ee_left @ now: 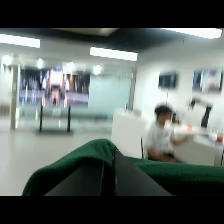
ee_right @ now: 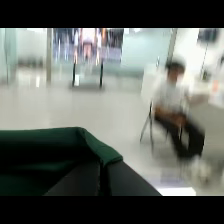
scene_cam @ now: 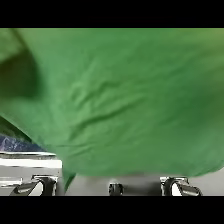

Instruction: Fold the clothes and pants, and hang the long-sleeved shirts on hangers.

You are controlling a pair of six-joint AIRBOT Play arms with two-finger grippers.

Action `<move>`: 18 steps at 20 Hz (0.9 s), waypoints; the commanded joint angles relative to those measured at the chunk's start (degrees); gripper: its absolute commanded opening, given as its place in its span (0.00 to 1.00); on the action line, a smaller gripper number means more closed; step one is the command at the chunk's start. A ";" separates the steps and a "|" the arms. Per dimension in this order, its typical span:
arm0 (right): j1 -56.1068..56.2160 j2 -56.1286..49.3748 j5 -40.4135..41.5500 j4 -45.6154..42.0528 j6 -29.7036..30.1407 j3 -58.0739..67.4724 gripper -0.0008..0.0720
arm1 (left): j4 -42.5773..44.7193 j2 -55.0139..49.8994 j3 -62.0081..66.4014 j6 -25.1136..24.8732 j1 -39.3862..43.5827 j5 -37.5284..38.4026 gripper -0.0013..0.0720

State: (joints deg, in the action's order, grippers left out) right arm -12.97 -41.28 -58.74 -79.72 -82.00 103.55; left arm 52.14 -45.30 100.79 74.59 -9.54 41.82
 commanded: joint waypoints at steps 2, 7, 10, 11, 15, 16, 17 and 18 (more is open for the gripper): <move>-0.04 -13.14 -26.12 -4.22 -5.40 -9.33 0.06 | 3.80 -11.72 -8.24 1.44 0.39 9.79 0.06; -0.02 -31.85 -4.02 2.75 -14.84 -23.69 0.06 | 2.27 -31.91 -21.20 3.23 2.73 9.81 0.06; 0.09 -40.15 -3.76 13.97 -22.62 -23.69 0.06 | -2.75 -42.38 -22.18 9.46 3.54 16.81 0.06; 0.07 -42.32 -5.01 17.84 -22.32 -23.69 0.06 | -4.79 -44.81 -22.18 10.12 3.72 19.26 0.06; -0.72 -44.57 -8.41 17.77 -15.21 -22.91 0.28 | -8.66 -48.00 -21.90 7.76 2.67 28.22 0.18; -1.92 -44.24 -10.14 15.32 -15.19 -21.51 0.63 | -8.24 -47.69 -20.98 7.69 0.87 30.56 0.64; -4.07 -43.78 -13.42 12.28 -14.82 -19.52 0.80 | -7.10 -47.47 -19.26 7.69 -1.70 33.94 0.98; -6.75 -43.17 -17.79 9.11 -14.56 -17.79 0.79 | -4.74 -47.19 -17.46 7.76 -4.57 37.44 0.98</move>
State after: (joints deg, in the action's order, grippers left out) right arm -15.73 -84.36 -68.93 -65.80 -97.95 82.63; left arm 45.84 -91.61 80.77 82.65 -9.61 69.30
